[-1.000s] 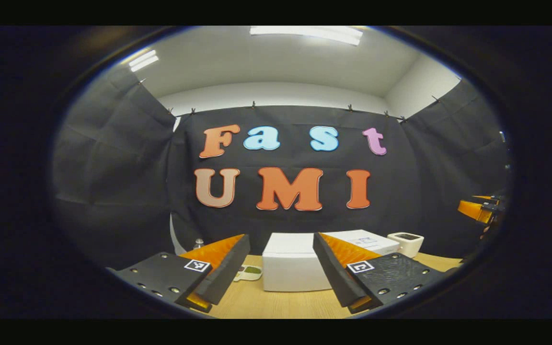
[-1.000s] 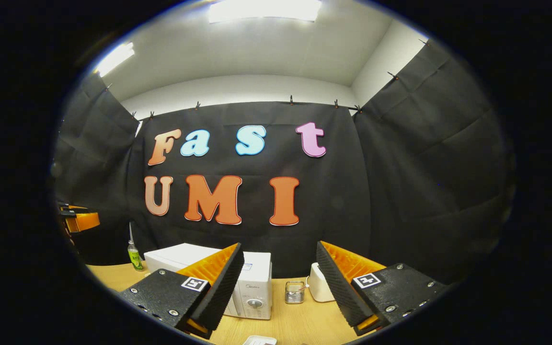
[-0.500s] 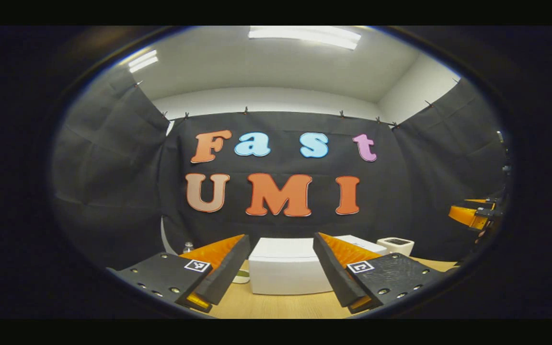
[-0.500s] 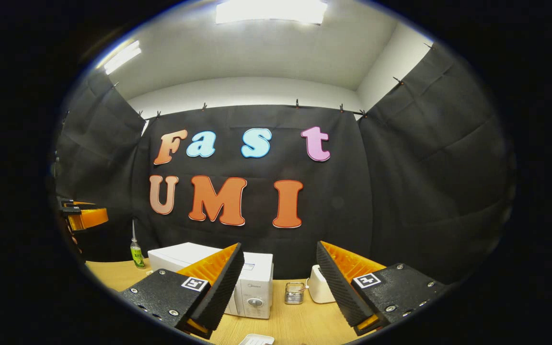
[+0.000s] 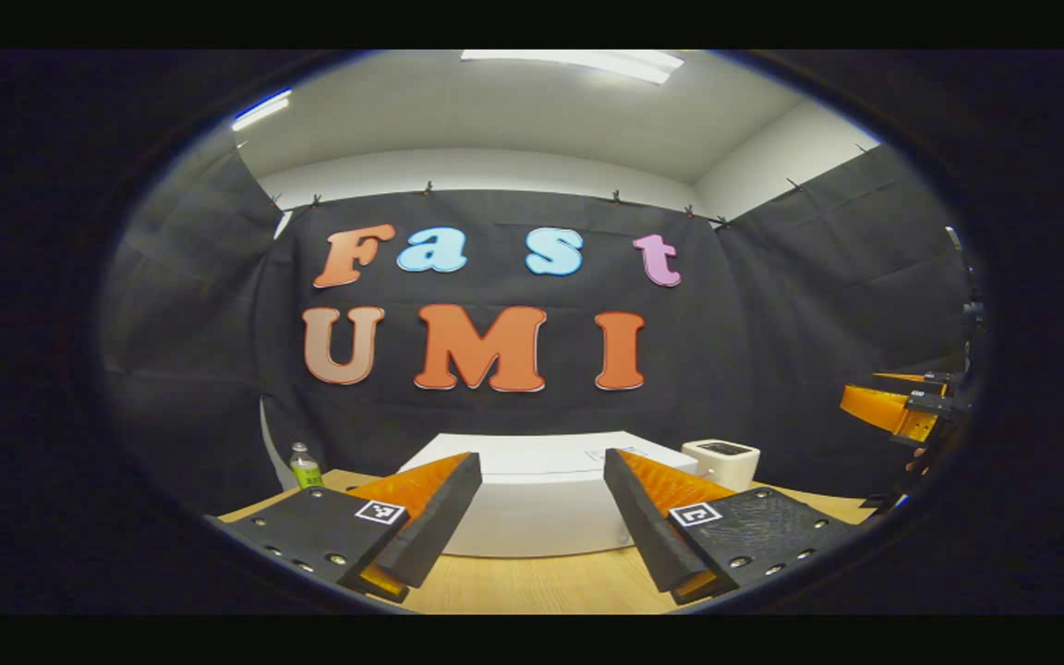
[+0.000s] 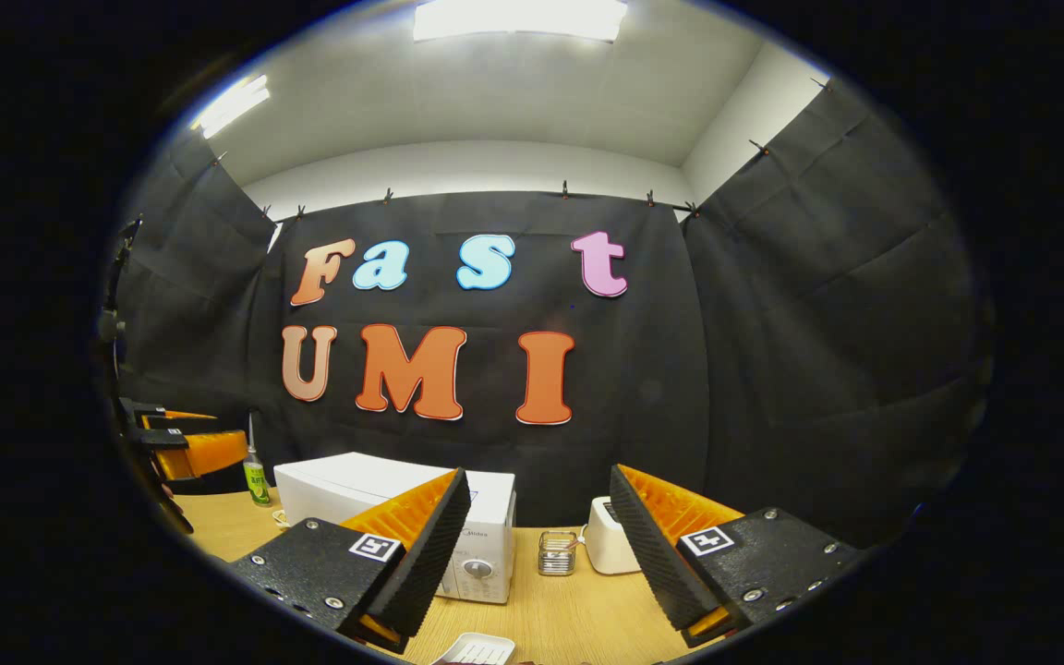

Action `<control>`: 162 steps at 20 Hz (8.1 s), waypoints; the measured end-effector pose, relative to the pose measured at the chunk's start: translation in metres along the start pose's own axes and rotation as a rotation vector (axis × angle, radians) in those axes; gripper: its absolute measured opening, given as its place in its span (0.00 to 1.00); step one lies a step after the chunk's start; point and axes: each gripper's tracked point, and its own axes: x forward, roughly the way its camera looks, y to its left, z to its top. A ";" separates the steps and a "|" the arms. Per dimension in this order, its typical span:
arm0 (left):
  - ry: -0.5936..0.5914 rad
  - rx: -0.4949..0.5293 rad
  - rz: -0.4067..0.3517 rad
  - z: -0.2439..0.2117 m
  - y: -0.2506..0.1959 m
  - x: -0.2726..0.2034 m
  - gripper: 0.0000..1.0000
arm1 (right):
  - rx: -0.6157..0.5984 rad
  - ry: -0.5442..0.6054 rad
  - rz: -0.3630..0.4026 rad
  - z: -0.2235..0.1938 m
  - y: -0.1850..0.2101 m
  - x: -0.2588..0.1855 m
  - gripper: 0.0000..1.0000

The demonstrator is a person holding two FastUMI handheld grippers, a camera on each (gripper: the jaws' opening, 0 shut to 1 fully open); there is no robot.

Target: Open the microwave oven with the left hand, put the food in, and close the microwave oven.

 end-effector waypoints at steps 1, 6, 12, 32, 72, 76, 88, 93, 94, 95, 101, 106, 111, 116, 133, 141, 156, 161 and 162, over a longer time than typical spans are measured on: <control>0.009 -0.005 -0.015 -0.010 -0.011 0.007 0.87 | 0.002 0.003 0.008 -0.006 -0.002 0.000 0.95; 0.050 -0.028 -0.091 -0.066 -0.065 0.045 0.84 | 0.003 0.049 -0.010 -0.046 -0.023 0.002 0.94; 0.089 0.055 -0.098 -0.141 -0.108 0.091 0.84 | 0.021 0.182 0.023 -0.108 -0.042 0.003 0.95; 0.232 0.017 -0.044 -0.250 -0.125 0.163 0.11 | 0.080 0.309 -0.008 -0.193 -0.083 0.010 0.95; 0.109 0.028 0.013 -0.194 0.058 -0.139 0.12 | 0.070 0.471 -0.024 -0.234 -0.013 -0.034 0.95; 0.107 0.050 0.071 -0.191 0.100 -0.154 0.09 | 0.081 0.504 -0.046 -0.244 -0.008 -0.041 0.94; 0.124 0.027 0.074 -0.192 0.155 -0.167 0.05 | 0.129 0.635 -0.060 -0.289 0.000 -0.066 0.84; 0.127 0.039 0.130 -0.187 0.170 -0.172 0.55 | 0.222 0.685 -0.049 -0.301 0.006 -0.076 0.80; 0.126 0.043 0.130 -0.187 0.168 -0.172 0.73 | 0.251 0.694 -0.044 -0.303 0.007 -0.077 0.74; 0.123 0.054 0.134 -0.185 0.167 -0.175 0.77 | 0.284 0.702 -0.036 -0.304 0.010 -0.078 0.70; 0.077 0.054 0.170 -0.160 0.178 -0.196 0.77 | 0.460 0.734 -0.036 -0.300 0.016 -0.080 0.43; 0.066 0.034 0.230 -0.157 0.200 -0.202 0.80 | 0.635 0.738 -0.009 -0.292 0.026 -0.078 0.19; 0.062 0.067 0.258 -0.147 0.214 -0.210 0.80 | 0.569 0.706 0.051 -0.270 0.039 -0.071 0.12; 0.085 0.083 0.297 -0.151 0.235 -0.219 0.87 | 0.498 0.628 0.075 -0.232 0.046 -0.051 0.12; 0.139 0.052 0.437 -0.179 0.305 -0.241 0.91 | 0.512 0.495 0.237 -0.190 0.215 0.095 0.12; 0.172 0.026 0.482 -0.199 0.324 -0.240 0.89 | 0.576 0.447 0.107 -0.243 0.256 0.173 0.12; 0.191 0.025 0.517 -0.208 0.330 -0.236 0.91 | 0.677 0.373 -0.120 -0.322 0.253 0.252 0.13; 0.175 0.054 0.492 -0.194 0.315 -0.232 0.89 | 0.595 0.369 -0.124 -0.331 0.255 0.254 0.17; 0.172 0.057 0.485 -0.192 0.311 -0.231 0.91 | 0.591 0.391 -0.126 -0.335 0.254 0.252 0.22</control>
